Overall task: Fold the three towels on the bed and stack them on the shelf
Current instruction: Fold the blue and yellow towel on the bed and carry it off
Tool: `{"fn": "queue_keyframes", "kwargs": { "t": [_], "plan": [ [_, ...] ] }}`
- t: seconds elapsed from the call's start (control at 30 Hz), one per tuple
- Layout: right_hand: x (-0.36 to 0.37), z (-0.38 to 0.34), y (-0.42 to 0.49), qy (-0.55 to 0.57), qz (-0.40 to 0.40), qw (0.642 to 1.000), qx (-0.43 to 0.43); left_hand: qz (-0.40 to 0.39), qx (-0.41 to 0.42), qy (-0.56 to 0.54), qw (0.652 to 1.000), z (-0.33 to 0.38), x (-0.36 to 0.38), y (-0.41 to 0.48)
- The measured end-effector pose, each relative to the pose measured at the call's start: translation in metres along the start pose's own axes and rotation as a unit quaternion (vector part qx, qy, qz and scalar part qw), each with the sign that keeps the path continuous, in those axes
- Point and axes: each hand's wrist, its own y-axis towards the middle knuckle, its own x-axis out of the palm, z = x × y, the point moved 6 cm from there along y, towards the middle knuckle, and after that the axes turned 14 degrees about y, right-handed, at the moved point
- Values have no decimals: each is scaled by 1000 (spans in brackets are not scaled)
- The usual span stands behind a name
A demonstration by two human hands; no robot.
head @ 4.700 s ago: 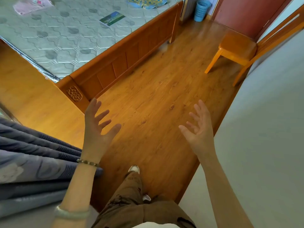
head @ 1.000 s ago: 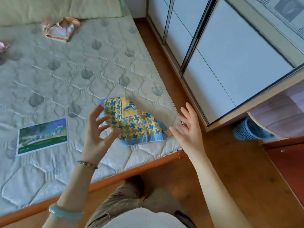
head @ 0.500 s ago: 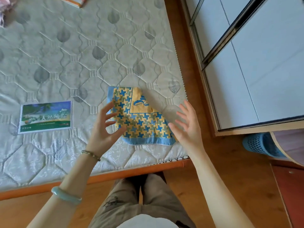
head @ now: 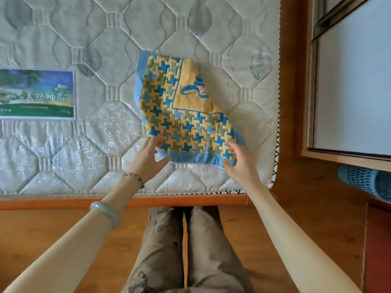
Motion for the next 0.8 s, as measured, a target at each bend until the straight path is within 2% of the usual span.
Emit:
{"fn": "queue_keyframes", "kwargs": {
  "t": [0.07, 0.2, 0.33, 0.43, 0.67, 0.73, 0.8],
  "plan": [
    [12, 25, 10, -61, -15, 998, 9, -15, 27, 83, 996, -13, 30, 8],
    [35, 79, 13, -186, -47, 981, 38, -55, 48, 245, 967, -39, 84, 22],
    [54, 110, 16, -287, -53, 956, 14, -38, 46, 281, 958, -58, 107, 33],
    [56, 115, 27, -312, -28, 949, -9, 32, 56, 275, 959, -60, 101, 42],
    [27, 92, 46, -215, 31, 975, -47, 159, 61, 261, 950, -51, 50, 52],
    [10, 80, 45, -137, 85, 987, -13, 187, 26, 252, 949, -47, 27, 52],
    [-8, 68, 43, -77, 146, 986, 32, 205, -44, 215, 954, -51, 3, 53]
  ]
}}
